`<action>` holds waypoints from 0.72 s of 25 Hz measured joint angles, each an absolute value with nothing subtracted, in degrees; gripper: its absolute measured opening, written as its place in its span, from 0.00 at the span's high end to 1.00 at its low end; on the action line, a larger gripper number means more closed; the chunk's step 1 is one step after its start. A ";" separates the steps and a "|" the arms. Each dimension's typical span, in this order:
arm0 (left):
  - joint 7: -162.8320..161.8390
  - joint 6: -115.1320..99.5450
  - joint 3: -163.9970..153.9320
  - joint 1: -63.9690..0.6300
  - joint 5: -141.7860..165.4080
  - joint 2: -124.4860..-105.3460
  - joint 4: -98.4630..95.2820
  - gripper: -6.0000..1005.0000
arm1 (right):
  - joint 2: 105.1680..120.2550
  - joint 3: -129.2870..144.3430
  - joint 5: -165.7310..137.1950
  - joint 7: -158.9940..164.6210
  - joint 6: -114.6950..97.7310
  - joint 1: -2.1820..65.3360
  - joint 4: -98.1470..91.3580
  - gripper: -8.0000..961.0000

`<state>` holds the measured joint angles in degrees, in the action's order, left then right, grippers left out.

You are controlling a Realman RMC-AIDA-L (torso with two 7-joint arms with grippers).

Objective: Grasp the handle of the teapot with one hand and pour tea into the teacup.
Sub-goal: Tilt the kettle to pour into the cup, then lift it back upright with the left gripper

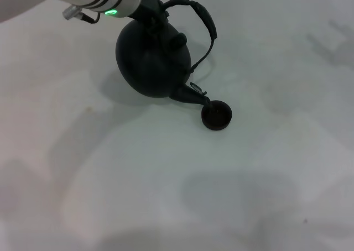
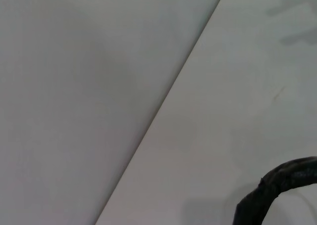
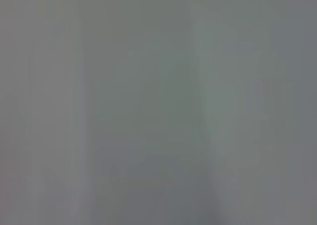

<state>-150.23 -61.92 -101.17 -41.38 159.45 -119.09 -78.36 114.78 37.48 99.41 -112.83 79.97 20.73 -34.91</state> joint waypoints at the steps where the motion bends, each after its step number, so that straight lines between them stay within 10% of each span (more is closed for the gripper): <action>1: -150.25 -62.06 -101.16 -41.59 159.51 -119.09 -78.22 0.88 | 114.79 37.61 99.38 -112.85 79.97 20.74 -34.90 0.13; 18: -151.42 -62.63 -102.58 -44.47 161.78 -119.09 -76.25 0.88 | 114.79 37.88 98.80 -113.54 79.19 20.74 -34.79 0.13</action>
